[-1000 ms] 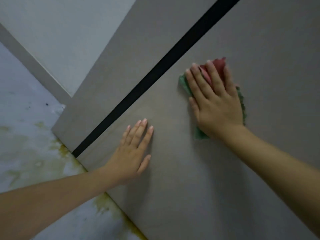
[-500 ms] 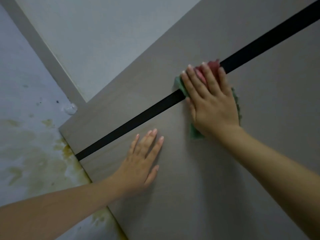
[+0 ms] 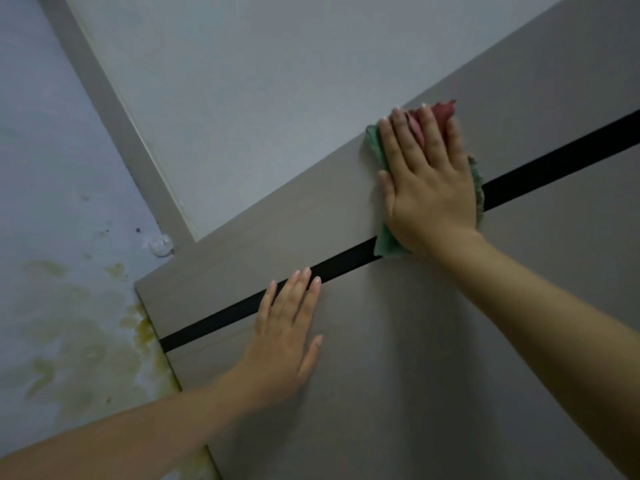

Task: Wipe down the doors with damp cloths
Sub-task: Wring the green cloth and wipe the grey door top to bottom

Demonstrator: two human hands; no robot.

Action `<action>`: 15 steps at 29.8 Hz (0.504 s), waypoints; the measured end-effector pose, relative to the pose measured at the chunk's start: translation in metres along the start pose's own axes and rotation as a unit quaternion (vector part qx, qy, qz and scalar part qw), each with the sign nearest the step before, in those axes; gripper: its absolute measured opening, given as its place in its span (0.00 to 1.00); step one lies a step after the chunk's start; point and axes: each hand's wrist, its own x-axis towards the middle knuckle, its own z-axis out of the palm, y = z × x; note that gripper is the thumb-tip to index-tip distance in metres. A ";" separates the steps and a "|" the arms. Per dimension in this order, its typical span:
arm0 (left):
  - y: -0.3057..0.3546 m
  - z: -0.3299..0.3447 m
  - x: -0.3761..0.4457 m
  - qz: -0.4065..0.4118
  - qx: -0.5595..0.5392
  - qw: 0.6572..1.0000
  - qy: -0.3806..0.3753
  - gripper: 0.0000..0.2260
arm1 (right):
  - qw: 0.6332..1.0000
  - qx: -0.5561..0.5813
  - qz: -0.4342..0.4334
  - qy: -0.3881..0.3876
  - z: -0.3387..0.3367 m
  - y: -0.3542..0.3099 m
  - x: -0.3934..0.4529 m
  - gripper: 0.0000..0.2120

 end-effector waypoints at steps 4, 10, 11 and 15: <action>-0.006 0.005 -0.001 0.002 0.006 1.000 -0.013 0.30 | 0.997 -0.010 -0.073 -0.034 0.020 -0.059 0.010 0.27; -0.011 0.000 -0.007 -0.064 -0.019 0.996 -0.054 0.33 | 0.979 -0.038 -0.185 -0.077 0.026 -0.061 -0.042 0.26; -0.016 -0.001 -0.007 -0.077 -0.022 0.995 -0.055 0.33 | 0.984 -0.039 -0.165 -0.061 0.024 -0.053 -0.039 0.26; -0.039 -0.008 -0.001 -0.157 -0.054 0.984 -0.059 0.34 | 0.997 0.002 -0.070 -0.023 0.021 -0.059 -0.011 0.26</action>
